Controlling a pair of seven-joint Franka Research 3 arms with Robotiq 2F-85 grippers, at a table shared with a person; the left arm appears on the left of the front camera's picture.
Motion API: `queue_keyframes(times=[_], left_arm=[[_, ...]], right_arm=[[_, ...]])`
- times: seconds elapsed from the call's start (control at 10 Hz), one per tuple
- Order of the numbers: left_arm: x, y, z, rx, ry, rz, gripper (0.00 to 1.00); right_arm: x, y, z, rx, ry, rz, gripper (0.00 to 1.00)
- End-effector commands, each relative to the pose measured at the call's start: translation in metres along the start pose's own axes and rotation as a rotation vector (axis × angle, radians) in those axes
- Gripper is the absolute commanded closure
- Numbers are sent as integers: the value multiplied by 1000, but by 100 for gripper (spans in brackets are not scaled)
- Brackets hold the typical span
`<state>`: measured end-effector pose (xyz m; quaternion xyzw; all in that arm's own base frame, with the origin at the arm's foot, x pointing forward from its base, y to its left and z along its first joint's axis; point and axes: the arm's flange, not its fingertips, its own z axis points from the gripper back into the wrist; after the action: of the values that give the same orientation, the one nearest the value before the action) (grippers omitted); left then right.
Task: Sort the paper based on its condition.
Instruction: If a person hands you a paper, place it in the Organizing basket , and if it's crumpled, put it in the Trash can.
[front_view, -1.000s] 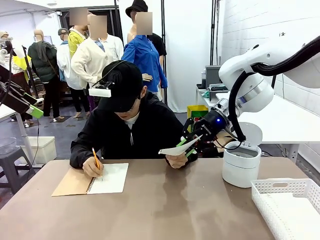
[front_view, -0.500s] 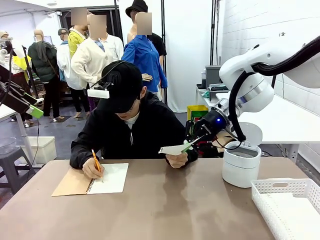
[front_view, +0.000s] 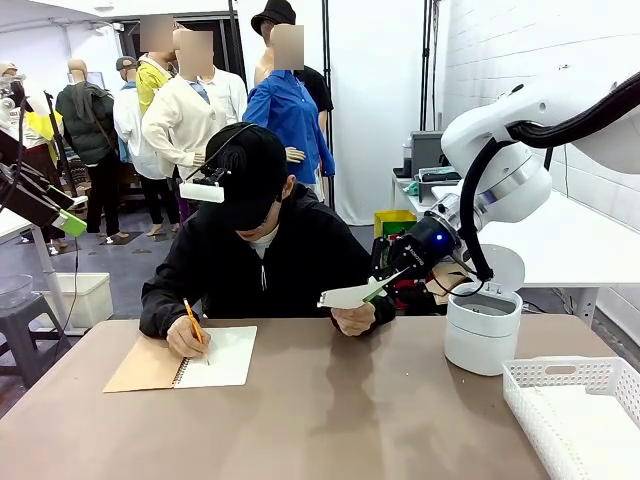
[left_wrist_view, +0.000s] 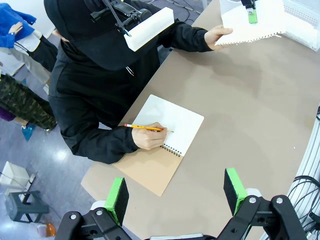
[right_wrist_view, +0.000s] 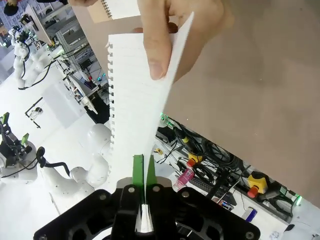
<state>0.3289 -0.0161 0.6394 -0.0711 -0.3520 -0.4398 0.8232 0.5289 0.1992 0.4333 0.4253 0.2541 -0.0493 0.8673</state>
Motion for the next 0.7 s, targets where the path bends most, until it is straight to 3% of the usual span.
queue_keyframes(times=[0.0,0.1,0.6], left_arm=[[-1,1,0,-8,-9,1,0],[-1,1,0,-8,-9,1,0],[-1,1,0,-8,-9,1,0]], right_arm=[[-13,-4,-2,35,19,36,100],[-35,-3,9,-4,-25,54,100],[-89,1,38,-98,-56,156,100]])
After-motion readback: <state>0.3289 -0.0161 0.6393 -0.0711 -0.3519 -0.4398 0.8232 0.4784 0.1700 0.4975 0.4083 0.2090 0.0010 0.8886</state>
